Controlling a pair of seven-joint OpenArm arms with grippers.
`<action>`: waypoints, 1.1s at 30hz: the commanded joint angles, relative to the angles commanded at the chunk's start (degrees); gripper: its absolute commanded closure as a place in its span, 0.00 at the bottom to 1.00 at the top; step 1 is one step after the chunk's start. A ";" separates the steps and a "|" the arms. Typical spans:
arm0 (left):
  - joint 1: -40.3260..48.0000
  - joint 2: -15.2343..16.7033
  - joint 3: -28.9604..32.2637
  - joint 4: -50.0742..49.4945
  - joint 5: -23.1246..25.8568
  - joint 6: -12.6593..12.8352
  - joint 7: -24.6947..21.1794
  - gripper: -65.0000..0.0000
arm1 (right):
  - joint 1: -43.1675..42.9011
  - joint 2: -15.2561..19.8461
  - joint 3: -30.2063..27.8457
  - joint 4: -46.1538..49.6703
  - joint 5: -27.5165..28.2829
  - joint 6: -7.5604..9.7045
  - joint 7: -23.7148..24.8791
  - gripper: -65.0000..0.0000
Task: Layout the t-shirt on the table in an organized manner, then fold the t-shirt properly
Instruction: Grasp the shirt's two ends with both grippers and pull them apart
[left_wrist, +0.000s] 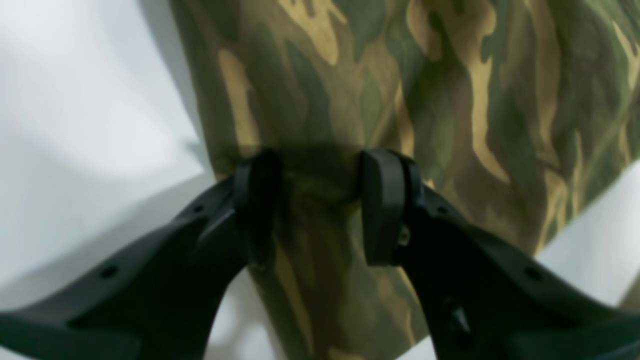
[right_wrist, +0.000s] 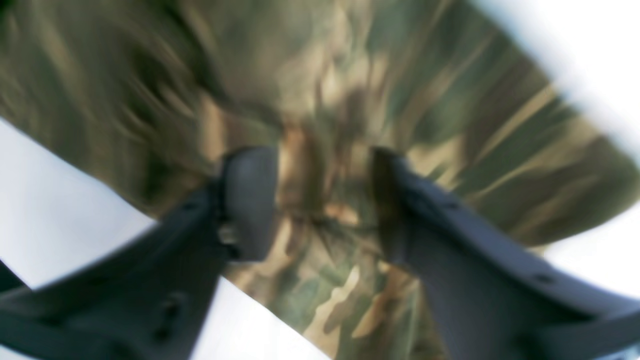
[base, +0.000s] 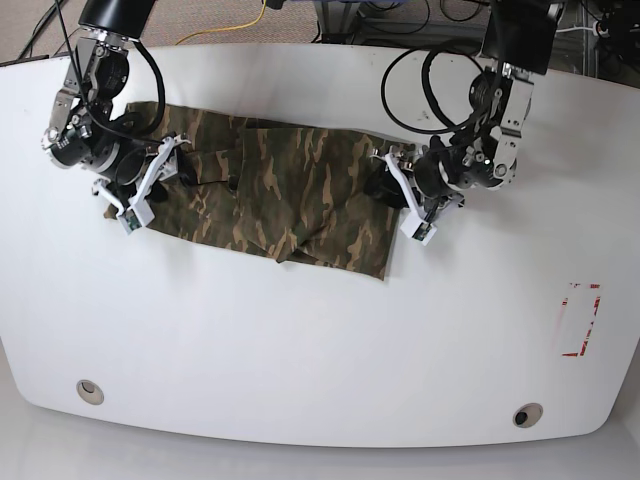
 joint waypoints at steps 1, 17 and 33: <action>0.44 0.00 -0.53 0.53 0.00 0.00 0.35 0.61 | 0.00 0.00 0.88 0.62 0.88 0.00 -0.79 0.25; 7.82 -1.85 -1.58 6.33 0.00 0.00 0.97 0.61 | 2.46 1.58 19.69 -22.24 16.18 0.00 -5.80 0.00; 8.88 -1.85 -1.49 7.30 0.00 0.00 1.05 0.61 | 2.46 2.90 19.60 -30.59 16.79 0.00 -4.04 0.00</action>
